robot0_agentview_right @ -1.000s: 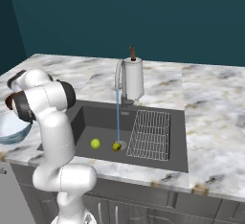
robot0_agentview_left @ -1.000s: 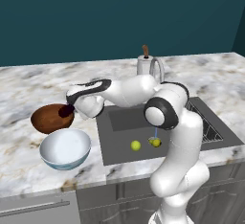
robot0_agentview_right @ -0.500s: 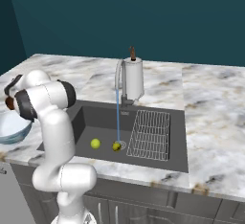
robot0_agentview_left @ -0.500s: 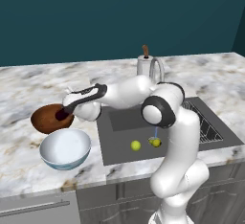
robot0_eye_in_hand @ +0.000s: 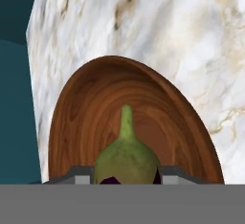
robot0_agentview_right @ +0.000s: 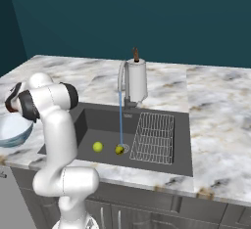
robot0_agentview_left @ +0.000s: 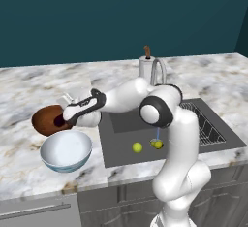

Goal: Pick the pears from the sink and place them in one bowl. Place the eggplant in the other bowl. Then turn off the sink faucet.

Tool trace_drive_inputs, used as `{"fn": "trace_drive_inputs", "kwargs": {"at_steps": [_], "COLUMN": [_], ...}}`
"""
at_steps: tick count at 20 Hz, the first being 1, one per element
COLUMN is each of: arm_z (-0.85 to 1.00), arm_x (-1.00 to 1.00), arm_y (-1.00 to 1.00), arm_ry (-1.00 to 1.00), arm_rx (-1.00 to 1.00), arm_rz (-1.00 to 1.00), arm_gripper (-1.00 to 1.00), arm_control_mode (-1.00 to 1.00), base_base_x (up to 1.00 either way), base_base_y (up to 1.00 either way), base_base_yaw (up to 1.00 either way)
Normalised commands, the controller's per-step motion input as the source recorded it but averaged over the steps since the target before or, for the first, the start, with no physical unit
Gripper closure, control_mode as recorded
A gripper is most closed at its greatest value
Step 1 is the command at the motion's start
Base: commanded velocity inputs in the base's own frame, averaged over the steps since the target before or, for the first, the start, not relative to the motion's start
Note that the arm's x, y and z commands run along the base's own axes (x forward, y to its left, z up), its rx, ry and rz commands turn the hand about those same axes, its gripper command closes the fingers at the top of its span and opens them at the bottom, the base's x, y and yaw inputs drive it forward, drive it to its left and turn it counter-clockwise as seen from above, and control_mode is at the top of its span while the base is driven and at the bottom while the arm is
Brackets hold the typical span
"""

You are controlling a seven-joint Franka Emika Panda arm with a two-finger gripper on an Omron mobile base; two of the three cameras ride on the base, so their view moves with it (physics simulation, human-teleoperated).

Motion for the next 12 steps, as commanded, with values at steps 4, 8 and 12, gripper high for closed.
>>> {"fn": "trace_drive_inputs", "kwargs": {"at_steps": [4,8,12], "arm_z": [0.00,0.00,0.00], "arm_x": [0.00,0.03,0.00], "arm_y": [0.21,0.25,0.09], "arm_ry": [0.00,0.00,0.00], "arm_rx": [-0.04,-0.04,-0.01], "arm_rz": [0.00,0.00,0.00], "arm_gripper": [1.00,-1.00,-1.00], "arm_control_mode": [-1.00,-1.00,-1.00], "base_base_x": [0.00,0.00,0.00], "base_base_y": [0.00,0.00,0.00], "base_base_yaw": [0.00,0.00,0.00]}}
